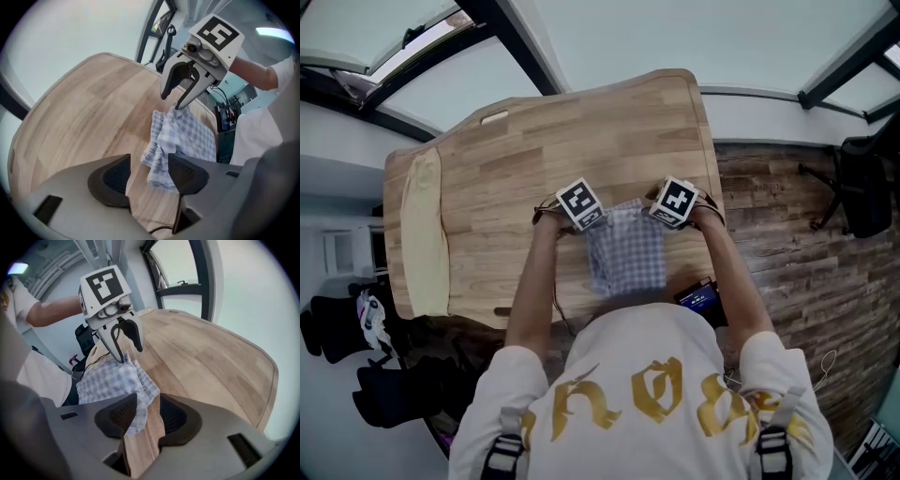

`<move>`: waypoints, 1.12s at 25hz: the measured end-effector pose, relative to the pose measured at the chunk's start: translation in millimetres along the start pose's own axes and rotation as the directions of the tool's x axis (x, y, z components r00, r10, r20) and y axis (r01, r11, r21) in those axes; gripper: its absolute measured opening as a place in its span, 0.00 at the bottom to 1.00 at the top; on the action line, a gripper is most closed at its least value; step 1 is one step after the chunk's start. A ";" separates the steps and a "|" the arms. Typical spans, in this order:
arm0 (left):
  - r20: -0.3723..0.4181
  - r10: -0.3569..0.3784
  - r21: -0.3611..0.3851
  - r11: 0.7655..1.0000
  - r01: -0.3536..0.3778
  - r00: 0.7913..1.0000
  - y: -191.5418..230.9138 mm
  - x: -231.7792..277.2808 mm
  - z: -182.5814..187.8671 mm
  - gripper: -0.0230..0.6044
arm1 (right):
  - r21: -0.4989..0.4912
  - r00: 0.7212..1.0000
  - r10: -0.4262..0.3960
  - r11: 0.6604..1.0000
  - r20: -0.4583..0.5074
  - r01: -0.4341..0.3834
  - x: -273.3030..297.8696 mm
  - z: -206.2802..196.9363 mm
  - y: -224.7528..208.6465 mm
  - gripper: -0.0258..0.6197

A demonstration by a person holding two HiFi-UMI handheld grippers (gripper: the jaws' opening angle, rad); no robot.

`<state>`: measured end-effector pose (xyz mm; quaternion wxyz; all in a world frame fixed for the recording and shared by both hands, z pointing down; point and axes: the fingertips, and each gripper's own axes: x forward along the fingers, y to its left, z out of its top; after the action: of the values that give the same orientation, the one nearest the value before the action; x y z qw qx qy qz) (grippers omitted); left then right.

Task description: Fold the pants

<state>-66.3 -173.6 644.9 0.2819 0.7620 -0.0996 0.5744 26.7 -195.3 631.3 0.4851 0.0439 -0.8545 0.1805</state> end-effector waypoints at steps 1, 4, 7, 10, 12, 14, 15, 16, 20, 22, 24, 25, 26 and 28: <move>0.016 0.019 -0.007 1.000 -0.019 1.000 1.8 -5.7 0.2 0.43 | 0.016 1.000 -0.015 1.000 0.024 0.015 -6.3 1.0 -1.6 0.30; 0.104 0.115 -0.030 0.993 -0.113 0.988 10.8 -30.4 5.4 0.42 | 0.054 0.993 -0.055 0.997 0.106 0.049 -23.2 8.4 -1.7 0.27; 0.252 0.211 -0.131 0.974 -0.182 0.945 19.6 -66.1 17.7 0.38 | 0.098 0.971 -0.100 0.992 0.218 0.080 -46.6 27.8 0.1 0.22; 0.384 0.318 -0.241 0.941 -0.239 0.867 20.1 -101.7 24.2 0.17 | 0.128 0.930 -0.189 0.979 0.316 0.156 -68.7 47.1 4.7 0.13; 0.449 0.382 -0.302 0.916 -0.264 0.808 15.1 -121.5 25.6 0.12 | 0.139 0.898 -0.270 0.962 0.348 0.236 -82.6 55.2 8.0 0.08; 0.506 0.439 -0.347 0.892 -0.291 0.743 7.3 -140.2 25.7 0.11 | 0.147 0.854 -0.356 0.935 0.380 0.324 -99.1 61.4 13.4 0.07; 0.533 0.468 -0.367 0.879 -0.305 0.705 3.1 -150.2 24.9 0.11 | 0.165 0.821 -0.400 0.916 0.408 0.365 -108.9 64.7 16.8 0.07; 0.564 0.491 -0.387 0.868 -0.312 0.664 -2.1 -160.8 24.1 0.11 | 0.193 0.781 -0.443 0.896 0.439 0.400 -119.5 67.5 20.7 0.07; 0.702 0.516 -0.451 0.855 -0.254 0.492 -34.5 -201.4 19.1 0.11 | 0.376 0.598 -0.591 0.806 0.541 0.457 -160.7 66.1 47.4 0.07; 0.749 0.529 -0.478 0.849 -0.226 0.400 -53.5 -217.8 13.5 0.11 | 0.456 0.524 -0.633 0.774 0.570 0.440 -176.5 58.9 69.5 0.07; 0.765 0.549 -0.501 0.836 -0.225 0.337 -72.4 -227.1 4.2 0.11 | 0.495 0.469 -0.663 0.748 0.583 0.443 -187.7 53.5 92.6 0.07; 0.764 0.559 -0.509 0.829 -0.233 0.321 -81.4 -229.1 -1.3 0.11 | 0.501 0.445 -0.677 0.734 0.586 0.458 -192.3 51.8 103.0 0.07; 0.763 0.568 -0.515 0.822 -0.240 0.309 -90.9 -229.4 -6.7 0.11 | 0.507 0.421 -0.691 0.720 0.588 0.474 -197.3 49.7 113.0 0.07; 0.762 0.581 -0.528 0.813 -0.244 0.287 -111.9 -226.7 -18.2 0.11 | 0.527 0.373 -0.711 0.697 0.596 0.486 -208.5 44.6 133.4 0.07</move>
<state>-100.6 -110.9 401.8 0.1372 0.8373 -0.5194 0.1013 66.6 -107.6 398.9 0.0951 0.4894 -0.8644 0.0648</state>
